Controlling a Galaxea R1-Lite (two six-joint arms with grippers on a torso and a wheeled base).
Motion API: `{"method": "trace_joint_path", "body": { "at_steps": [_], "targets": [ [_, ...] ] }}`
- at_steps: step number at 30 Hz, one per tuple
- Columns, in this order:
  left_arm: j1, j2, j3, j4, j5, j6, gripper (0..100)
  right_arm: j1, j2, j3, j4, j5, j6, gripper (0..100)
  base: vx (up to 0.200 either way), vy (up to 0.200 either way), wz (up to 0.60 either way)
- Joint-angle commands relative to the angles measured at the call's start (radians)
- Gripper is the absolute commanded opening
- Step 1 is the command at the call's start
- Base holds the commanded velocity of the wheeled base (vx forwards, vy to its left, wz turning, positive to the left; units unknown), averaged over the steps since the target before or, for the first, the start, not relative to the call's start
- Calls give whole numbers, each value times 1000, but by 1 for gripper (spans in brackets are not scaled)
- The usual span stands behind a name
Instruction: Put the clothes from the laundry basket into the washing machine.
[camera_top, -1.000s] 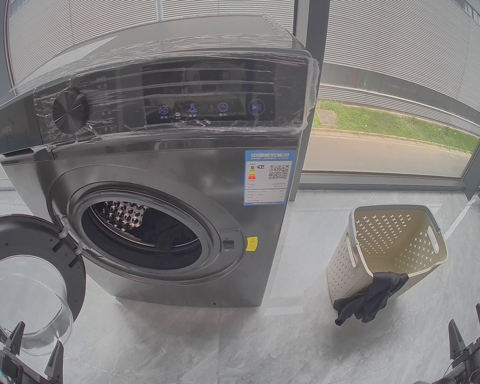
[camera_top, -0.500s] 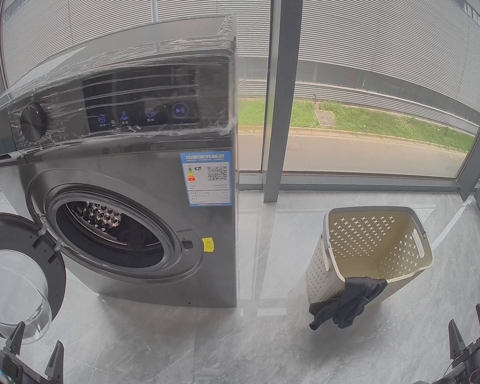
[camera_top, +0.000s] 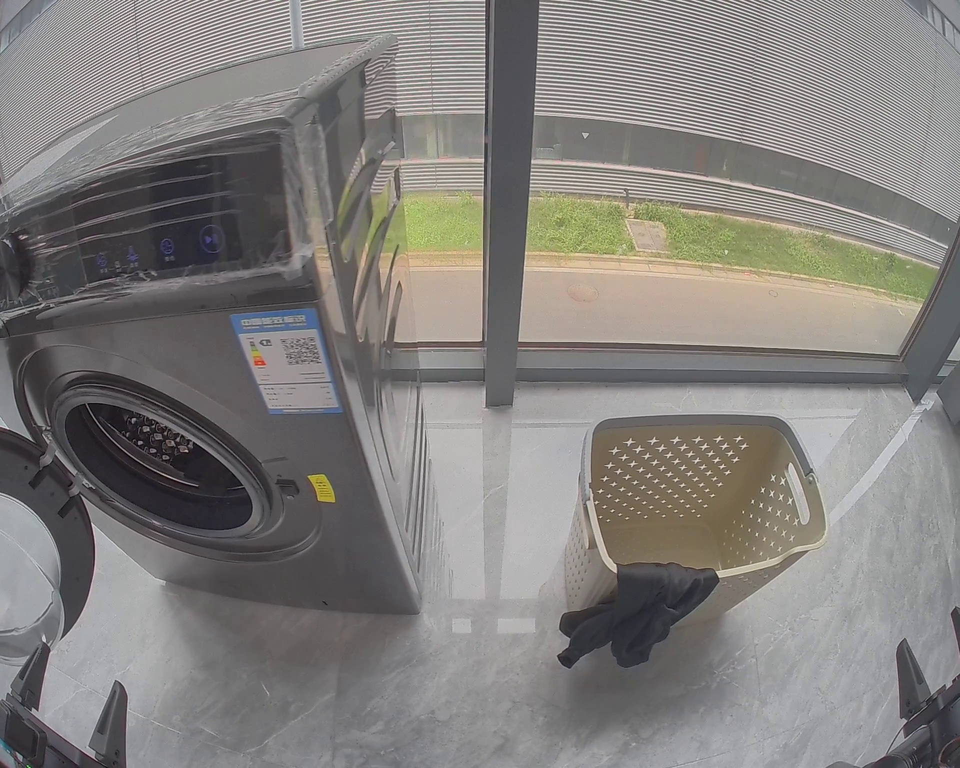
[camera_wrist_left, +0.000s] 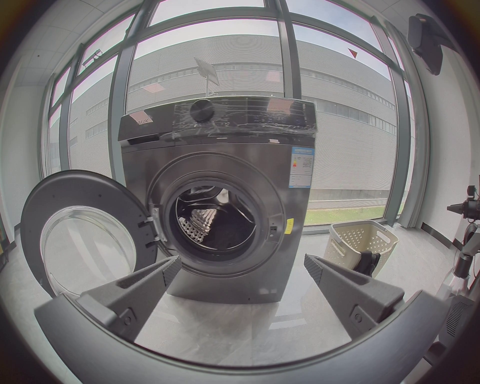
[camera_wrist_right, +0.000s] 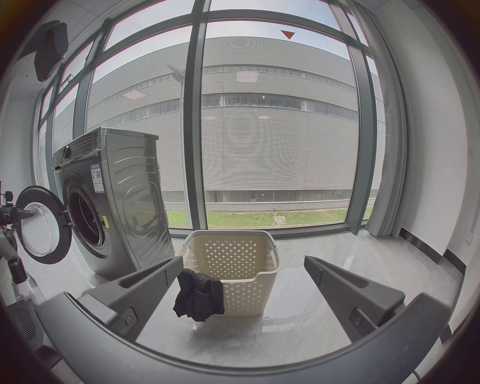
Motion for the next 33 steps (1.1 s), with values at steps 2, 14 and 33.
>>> {"method": "trace_joint_path", "body": {
  "at_steps": [2,14,33],
  "targets": [
    [0,-14,18,-1,0,1,100,0,-14,18,-1,0,1,100,0,-200,0],
    [-2,-14,18,-1,-1,-9,100,0,-14,18,1,1,0,100,0,-133,0],
    [-2,-14,18,-2,0,-7,100,12,83,-226,4,64,0,100,-63,0,0]
  ]
}}
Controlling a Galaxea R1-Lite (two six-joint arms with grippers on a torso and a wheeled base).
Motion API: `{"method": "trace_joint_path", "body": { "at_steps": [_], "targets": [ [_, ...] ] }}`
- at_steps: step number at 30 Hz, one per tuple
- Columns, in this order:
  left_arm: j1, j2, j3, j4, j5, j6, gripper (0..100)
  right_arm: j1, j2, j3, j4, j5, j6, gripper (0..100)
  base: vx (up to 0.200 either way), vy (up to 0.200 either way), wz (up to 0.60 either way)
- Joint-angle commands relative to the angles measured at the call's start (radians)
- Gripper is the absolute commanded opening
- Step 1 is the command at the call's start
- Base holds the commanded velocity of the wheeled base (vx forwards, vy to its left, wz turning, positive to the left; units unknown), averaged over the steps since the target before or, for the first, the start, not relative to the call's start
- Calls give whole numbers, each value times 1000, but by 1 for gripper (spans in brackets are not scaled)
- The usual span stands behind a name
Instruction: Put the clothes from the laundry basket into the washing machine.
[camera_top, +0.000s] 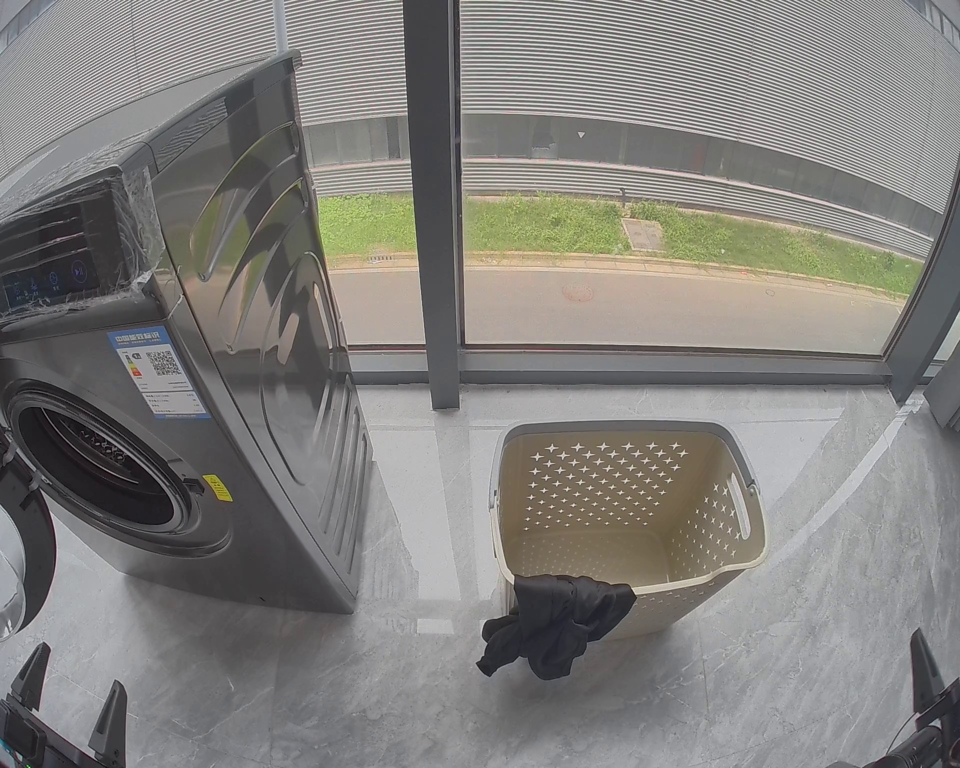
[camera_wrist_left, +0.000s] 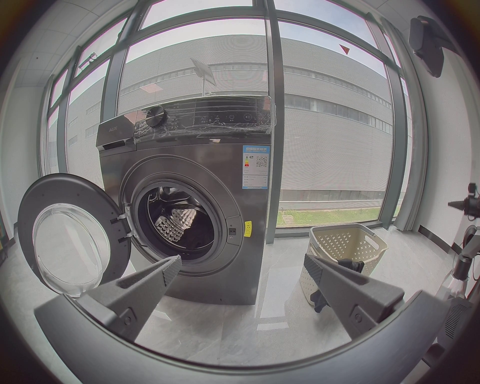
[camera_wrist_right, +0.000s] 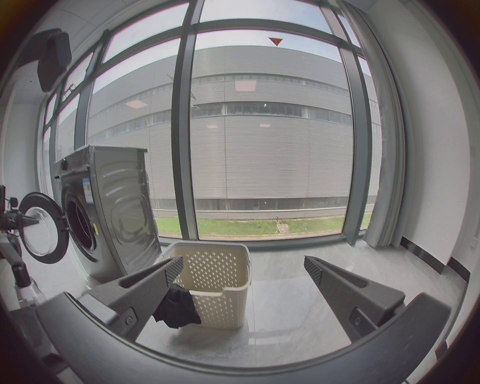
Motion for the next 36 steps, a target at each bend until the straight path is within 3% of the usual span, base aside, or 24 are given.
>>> {"method": "trace_joint_path", "body": {
  "at_steps": [1,6,9,11,16,21,26,28,29,31,36],
  "targets": [
    [0,-15,18,-1,-1,4,100,21,126,-205,37,76,0,100,0,0,0],
    [0,-15,18,1,-1,5,100,116,413,-199,43,281,12,100,0,0,0],
    [0,-15,18,-1,-1,2,100,168,592,-225,20,378,9,100,0,0,0],
    [0,-15,18,1,-1,4,100,201,681,-237,-4,402,0,100,0,0,0],
    [0,-15,18,-1,-1,5,100,354,1040,-269,-168,376,3,100,0,0,0],
    [0,-15,18,1,-1,4,100,409,1292,-276,-320,341,12,100,0,0,0],
    [0,-15,18,1,-1,0,100,440,1430,-280,-386,324,47,100,0,0,0],
    [0,-15,18,-1,-1,-1,100,466,1522,-305,-424,270,86,100,0,0,0],
    [0,-15,18,-1,-1,-1,100,466,1522,-305,-424,270,86,100,0,0,0],
    [0,-15,16,1,-1,0,100,497,1617,-335,-492,220,136,100,0,0,0],
    [0,-15,16,1,-1,-1,100,521,1721,-351,-587,184,182,100,0,0,0]
  ]
}}
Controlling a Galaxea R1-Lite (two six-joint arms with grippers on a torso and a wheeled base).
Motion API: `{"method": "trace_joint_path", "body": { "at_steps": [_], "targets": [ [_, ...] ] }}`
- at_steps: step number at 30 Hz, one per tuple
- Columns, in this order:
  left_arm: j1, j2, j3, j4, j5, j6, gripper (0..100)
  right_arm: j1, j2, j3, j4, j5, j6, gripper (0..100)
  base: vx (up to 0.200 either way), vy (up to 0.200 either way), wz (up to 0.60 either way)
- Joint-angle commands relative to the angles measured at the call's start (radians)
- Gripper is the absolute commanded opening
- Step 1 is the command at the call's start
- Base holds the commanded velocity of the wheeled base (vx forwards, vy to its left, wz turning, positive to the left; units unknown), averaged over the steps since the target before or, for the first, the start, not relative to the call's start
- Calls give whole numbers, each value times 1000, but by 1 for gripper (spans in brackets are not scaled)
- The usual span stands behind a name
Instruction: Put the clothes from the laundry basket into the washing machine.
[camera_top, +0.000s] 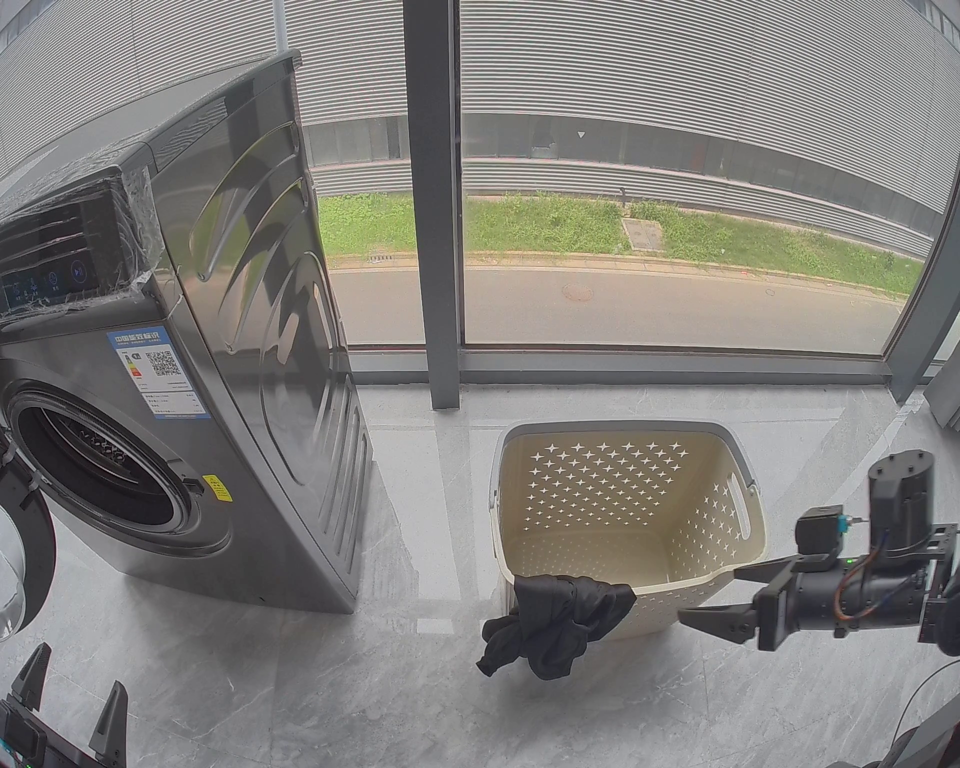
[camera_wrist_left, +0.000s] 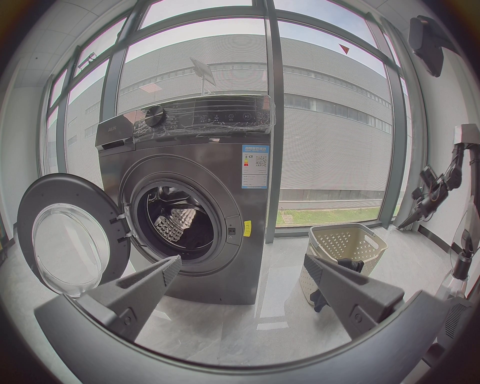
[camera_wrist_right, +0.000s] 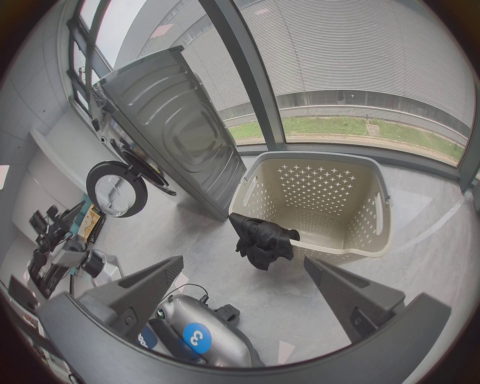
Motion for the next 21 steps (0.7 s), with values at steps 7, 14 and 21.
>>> {"method": "trace_joint_path", "body": {
  "at_steps": [7,14,21],
  "targets": [
    [0,-16,16,0,0,-3,100,119,410,-85,-151,-153,112,100,0,0,0],
    [0,-16,16,0,0,-5,100,153,494,-144,-151,-213,210,100,0,0,0],
    [0,-16,16,0,0,-6,100,159,572,-178,-167,-243,227,100,0,0,0]
  ]
}}
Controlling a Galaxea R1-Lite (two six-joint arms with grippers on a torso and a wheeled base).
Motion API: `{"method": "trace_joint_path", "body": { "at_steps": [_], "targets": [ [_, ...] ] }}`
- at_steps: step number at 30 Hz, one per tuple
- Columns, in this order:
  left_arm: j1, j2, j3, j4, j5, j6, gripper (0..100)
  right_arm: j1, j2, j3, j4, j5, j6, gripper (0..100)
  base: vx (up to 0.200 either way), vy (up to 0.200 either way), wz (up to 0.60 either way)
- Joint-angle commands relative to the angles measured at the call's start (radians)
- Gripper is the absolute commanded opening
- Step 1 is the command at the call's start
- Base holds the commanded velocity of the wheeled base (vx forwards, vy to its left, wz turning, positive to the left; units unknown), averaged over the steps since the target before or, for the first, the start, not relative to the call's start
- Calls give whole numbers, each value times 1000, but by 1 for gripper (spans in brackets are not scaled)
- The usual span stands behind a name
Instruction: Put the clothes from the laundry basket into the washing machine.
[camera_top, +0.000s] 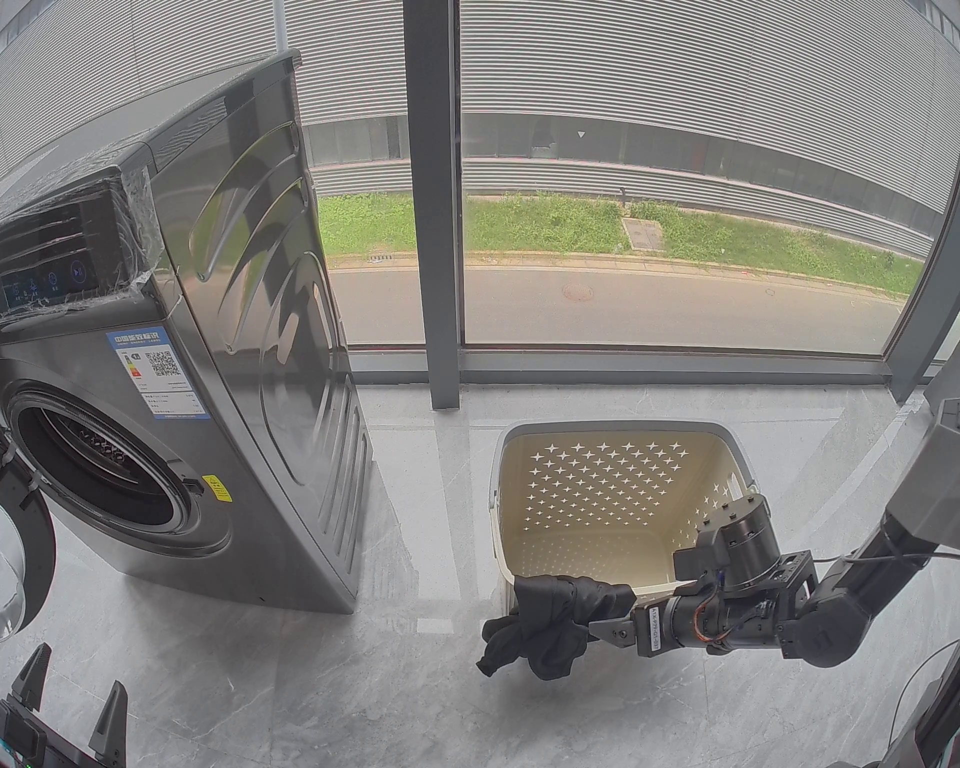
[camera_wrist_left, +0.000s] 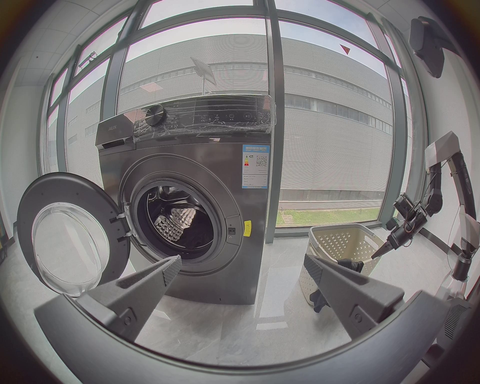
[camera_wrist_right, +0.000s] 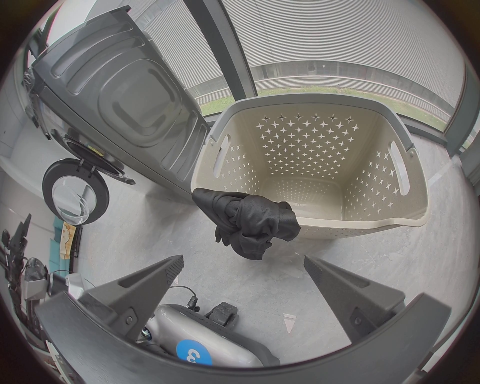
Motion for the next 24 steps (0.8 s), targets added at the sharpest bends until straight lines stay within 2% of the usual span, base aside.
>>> {"method": "trace_joint_path", "body": {
  "at_steps": [1,3,4,6,13,17,20,24],
  "targets": [
    [0,-16,16,-1,2,-1,100,7,66,-20,-13,-7,8,100,0,0,0],
    [0,-16,16,-1,2,-4,100,34,100,-26,-56,-15,52,100,0,0,0],
    [0,-16,16,-1,2,-4,100,36,101,-26,-59,-16,54,100,0,0,0],
    [0,-16,16,-1,2,-4,100,64,146,-41,-97,-59,98,100,0,0,0],
    [0,-16,16,-1,2,-6,100,70,215,-87,-109,-78,123,100,0,0,0],
    [0,-16,16,-1,2,-4,100,70,250,-127,-109,-118,154,100,0,0,0],
    [-1,-16,16,-1,2,-4,100,70,281,-156,-111,-121,172,100,0,0,0],
    [-1,-16,16,-1,2,-6,100,70,307,-184,-112,-124,172,100,0,0,0]
  ]
}}
